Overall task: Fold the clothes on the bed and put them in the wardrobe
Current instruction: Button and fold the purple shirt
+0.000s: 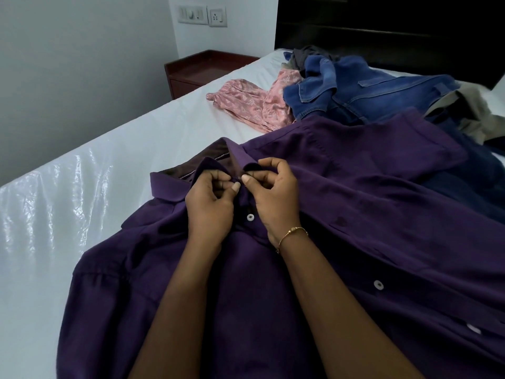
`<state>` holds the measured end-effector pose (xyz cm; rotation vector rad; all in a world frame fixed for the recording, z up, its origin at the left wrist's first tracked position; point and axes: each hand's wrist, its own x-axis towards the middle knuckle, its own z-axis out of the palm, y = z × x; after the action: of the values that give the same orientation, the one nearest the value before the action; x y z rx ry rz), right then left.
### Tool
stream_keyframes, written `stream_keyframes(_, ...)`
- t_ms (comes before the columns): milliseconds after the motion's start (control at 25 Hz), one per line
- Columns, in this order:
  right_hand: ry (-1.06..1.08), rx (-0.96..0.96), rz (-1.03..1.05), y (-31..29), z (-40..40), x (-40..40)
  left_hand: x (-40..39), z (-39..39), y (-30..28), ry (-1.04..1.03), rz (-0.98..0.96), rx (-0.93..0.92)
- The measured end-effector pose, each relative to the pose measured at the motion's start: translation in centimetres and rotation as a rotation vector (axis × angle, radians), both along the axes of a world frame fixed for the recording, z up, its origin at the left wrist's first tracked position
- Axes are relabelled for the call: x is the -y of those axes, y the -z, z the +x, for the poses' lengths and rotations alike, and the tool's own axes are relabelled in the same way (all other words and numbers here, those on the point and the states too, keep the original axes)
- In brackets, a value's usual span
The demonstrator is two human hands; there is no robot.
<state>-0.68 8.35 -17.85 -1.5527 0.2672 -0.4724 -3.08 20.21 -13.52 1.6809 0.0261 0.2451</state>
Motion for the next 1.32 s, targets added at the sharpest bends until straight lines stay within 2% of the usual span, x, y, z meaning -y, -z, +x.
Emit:
stream_keyframes(160,-0.049,0.029,-0.116,0.1,0.1,0.0,-0.1,-0.1,0.0,-0.082,-0.043,0.001)
stream_keyframes(400,-0.146,0.038,-0.085,0.0,0.4,0.9,-0.1,-0.2,-0.3,-0.102,-0.067,0.012)
stream_keyframes(520,-0.129,0.044,-0.148,0.4,0.4,0.5,0.3,-0.9,-0.8,-0.120,-0.067,0.026)
stream_keyframes(720,-0.084,0.116,-0.273,1.0,0.9,-0.1,0.8,-1.9,-1.8,-0.055,-0.200,-0.024)
stream_keyframes(880,-0.070,0.139,-0.334,0.6,0.2,-0.9,0.3,-1.4,-1.3,-0.125,-0.218,-0.032)
stream_keyframes(1120,-0.123,0.073,-0.326,-0.3,0.4,-0.6,-0.4,-0.7,-0.7,-0.096,-0.037,0.024)
stream_keyframes(1200,-0.153,-0.002,-0.188,-0.8,0.4,-0.4,-0.7,-0.5,-0.7,-0.089,0.124,0.085)
stream_keyframes(1280,-0.205,-0.057,0.013,-1.1,0.5,-0.1,-0.9,-0.5,-0.6,-0.128,0.398,0.242)
stream_keyframes(1320,-0.225,-0.075,0.104,-1.2,0.6,0.1,-0.9,-0.5,-0.6,-0.139,0.466,0.315)
